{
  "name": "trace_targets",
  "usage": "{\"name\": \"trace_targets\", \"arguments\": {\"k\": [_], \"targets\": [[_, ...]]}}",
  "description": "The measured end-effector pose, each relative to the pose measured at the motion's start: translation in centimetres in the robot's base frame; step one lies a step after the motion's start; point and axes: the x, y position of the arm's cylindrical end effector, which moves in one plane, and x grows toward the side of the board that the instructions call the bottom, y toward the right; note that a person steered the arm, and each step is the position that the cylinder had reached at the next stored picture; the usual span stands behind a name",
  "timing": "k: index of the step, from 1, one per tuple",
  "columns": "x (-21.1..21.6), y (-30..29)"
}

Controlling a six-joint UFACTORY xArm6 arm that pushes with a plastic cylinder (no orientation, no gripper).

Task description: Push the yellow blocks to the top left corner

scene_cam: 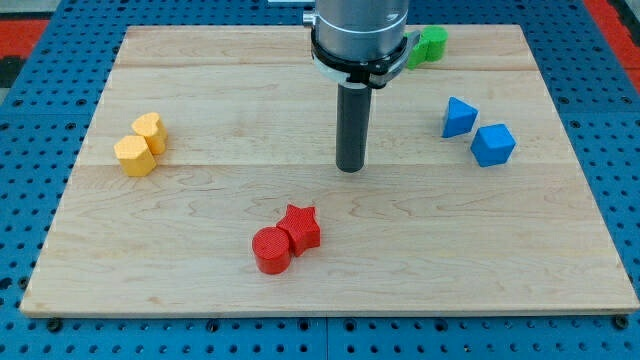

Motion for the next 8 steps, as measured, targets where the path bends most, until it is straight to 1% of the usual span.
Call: {"name": "trace_targets", "arguments": {"k": [3,5,6,7,8], "targets": [[-0.7,-0.8],[-0.6,-9.9],[3.6,-15.2],[3.6,-22.6],[3.2,-25.9]]}}
